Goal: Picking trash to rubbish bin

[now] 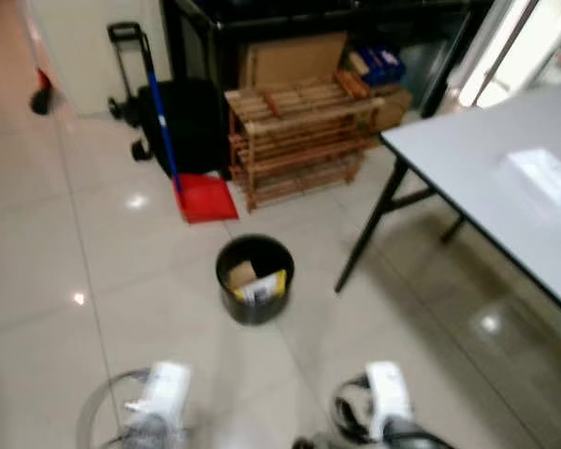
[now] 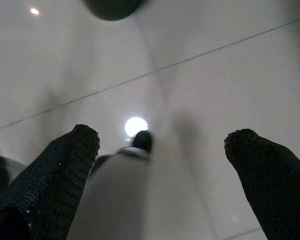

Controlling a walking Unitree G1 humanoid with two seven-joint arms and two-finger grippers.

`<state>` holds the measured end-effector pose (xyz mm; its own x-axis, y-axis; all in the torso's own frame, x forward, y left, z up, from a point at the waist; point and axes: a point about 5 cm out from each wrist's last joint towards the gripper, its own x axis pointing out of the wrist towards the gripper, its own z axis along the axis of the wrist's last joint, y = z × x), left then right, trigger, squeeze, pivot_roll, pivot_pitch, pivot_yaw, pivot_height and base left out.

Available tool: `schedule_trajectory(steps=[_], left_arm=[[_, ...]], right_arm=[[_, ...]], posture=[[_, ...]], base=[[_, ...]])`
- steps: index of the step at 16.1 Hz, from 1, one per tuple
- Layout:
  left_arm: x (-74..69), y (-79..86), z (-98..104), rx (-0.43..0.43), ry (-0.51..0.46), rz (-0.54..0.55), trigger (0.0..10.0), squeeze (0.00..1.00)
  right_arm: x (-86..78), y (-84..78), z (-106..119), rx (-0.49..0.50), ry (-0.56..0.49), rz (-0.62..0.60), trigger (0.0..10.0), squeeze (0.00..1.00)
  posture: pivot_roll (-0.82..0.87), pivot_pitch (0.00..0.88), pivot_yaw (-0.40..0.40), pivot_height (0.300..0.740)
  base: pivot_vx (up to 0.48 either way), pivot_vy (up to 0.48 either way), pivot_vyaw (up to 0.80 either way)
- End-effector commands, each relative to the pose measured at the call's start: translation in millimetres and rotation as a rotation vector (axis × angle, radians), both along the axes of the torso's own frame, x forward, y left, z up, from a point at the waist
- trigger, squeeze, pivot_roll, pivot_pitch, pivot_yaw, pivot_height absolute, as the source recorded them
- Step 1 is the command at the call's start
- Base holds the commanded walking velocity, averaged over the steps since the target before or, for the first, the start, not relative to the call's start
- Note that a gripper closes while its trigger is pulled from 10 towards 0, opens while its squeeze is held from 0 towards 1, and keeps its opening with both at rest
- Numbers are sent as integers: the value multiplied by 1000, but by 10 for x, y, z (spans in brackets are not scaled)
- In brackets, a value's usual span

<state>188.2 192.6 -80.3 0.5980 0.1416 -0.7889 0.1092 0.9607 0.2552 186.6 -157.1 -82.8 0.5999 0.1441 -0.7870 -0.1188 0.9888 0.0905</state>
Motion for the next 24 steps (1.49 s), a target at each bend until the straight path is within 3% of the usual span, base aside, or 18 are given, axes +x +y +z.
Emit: schedule_trajectory(steps=[1,24], left_arm=[[-51,112,-9,29,17,12,10000,0],[0,63,7,23,9,-12,10000,0]], right_arm=[[6,41,1,21,0,-8,10000,0],[22,58,8,25,-1,1,10000,0]], posture=[[13,123,-85,740],[17,76,-83,740]], base=[[352,0,0],[346,0,-35]])
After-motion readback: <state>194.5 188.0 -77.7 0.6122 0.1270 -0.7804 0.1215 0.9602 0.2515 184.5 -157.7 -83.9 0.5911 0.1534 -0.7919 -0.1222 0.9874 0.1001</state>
